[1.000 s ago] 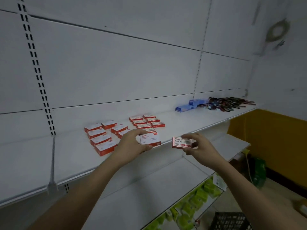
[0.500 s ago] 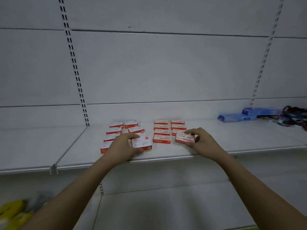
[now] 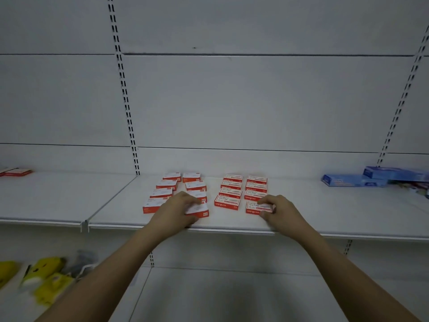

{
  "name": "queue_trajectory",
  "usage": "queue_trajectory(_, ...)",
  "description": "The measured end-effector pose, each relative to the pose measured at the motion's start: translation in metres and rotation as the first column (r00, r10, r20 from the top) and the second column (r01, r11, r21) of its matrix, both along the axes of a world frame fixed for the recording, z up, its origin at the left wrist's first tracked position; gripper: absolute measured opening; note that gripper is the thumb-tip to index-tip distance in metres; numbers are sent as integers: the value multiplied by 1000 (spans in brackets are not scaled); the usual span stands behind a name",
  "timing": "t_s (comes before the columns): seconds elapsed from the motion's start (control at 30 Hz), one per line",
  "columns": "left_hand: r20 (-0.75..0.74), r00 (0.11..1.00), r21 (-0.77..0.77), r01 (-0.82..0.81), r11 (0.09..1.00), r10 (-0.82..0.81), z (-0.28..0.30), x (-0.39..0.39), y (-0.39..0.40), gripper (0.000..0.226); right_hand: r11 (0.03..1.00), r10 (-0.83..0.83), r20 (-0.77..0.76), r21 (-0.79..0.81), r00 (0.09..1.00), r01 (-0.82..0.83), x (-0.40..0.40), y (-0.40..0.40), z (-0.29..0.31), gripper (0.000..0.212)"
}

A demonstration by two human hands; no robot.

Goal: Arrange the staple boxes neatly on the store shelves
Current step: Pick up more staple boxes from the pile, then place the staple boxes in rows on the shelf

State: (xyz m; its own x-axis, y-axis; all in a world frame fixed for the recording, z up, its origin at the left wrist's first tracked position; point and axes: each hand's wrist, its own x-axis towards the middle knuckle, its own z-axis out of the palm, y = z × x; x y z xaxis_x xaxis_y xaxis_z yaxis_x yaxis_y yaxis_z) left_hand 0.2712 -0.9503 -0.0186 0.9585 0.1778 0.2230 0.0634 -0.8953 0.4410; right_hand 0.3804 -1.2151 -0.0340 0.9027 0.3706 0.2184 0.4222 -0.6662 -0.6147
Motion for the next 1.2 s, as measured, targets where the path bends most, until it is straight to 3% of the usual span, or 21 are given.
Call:
queue_trajectory(0.43, 62, 998, 106, -19, 994, 12, -8, 5, 3, 39, 997, -57, 65, -48, 996, 61, -2, 13, -4, 31)
queue_trajectory(0.6, 89, 995, 125, -46, 991, 35, -10, 1, -2, 43, 998, -54, 65, -15, 996, 55, -12, 7, -2, 35)
queue_trajectory(0.77, 147, 985, 73, -101, 992, 89, -7, -17, -3, 44, 988, -141, 181, 85, 973, 127, -21, 2, 14, 27)
queue_trajectory(0.9, 175, 977, 111, -140, 984, 119, 3, -39, 4, 40, 993, 8, 189, 113, 982, -29, -39, 28, 30, 19)
queue_trajectory(1.2, 125, 955, 187, -290, 938, 270, 30, -107, 74, 39, 915, 404, 74, -52, 912, -401, -108, 151, 44, 25)
